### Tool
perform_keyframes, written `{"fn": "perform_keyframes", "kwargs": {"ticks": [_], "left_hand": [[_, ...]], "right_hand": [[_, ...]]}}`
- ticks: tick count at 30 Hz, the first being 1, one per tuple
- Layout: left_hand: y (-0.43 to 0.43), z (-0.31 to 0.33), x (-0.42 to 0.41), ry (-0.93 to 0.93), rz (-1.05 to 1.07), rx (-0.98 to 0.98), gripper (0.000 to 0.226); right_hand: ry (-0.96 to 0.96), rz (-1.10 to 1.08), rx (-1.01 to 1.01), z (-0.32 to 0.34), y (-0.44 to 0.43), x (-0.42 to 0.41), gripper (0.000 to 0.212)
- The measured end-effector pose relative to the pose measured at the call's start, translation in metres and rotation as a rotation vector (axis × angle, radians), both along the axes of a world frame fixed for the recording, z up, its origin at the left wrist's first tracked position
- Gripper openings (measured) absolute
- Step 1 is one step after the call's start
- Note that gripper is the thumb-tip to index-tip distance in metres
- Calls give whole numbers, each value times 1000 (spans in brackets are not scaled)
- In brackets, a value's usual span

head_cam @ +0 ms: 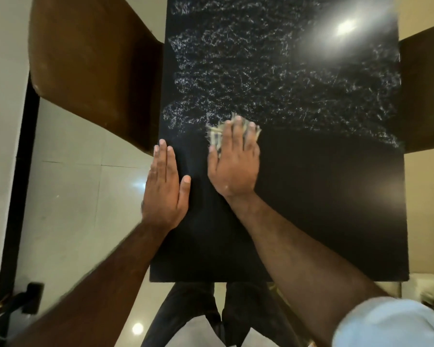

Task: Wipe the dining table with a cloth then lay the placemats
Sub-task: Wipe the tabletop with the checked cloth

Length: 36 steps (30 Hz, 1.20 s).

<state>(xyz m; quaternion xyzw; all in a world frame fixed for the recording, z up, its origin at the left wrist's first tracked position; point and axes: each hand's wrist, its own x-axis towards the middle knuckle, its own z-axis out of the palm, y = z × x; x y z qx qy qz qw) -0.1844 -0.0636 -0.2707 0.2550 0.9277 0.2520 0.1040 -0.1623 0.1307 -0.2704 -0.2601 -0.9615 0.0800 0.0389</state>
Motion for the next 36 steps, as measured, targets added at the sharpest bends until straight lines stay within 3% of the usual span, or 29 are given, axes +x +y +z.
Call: {"fn": "perform_keyframes", "kwargs": {"ticks": [3, 6, 10, 16, 20, 25, 30, 36], "left_hand": [[-10, 3, -4, -204, 124, 341, 70], [-13, 8, -10, -279, 191, 416, 69], [-5, 17, -21, -161, 145, 324, 67], [61, 20, -45, 118, -172, -161, 73], [85, 5, -48, 144, -244, -284, 74], [66, -4, -62, 213, -179, -341, 72], [48, -3, -95, 99, -5, -403, 73], [44, 1, -99, -32, 126, -178, 71]], "right_hand": [[28, 115, -54, -1, -50, -24, 71], [18, 158, -90, 2, -74, -34, 71], [14, 211, -177, 17, -60, -20, 71], [92, -96, -126, 25, 1, 34, 67], [88, -108, -65, 12, 16, 51, 67], [69, -98, -7, 1, 10, 51, 68], [45, -129, -11, -2, 10, 50, 70], [14, -131, -6, -3, 10, 49, 73]]}}
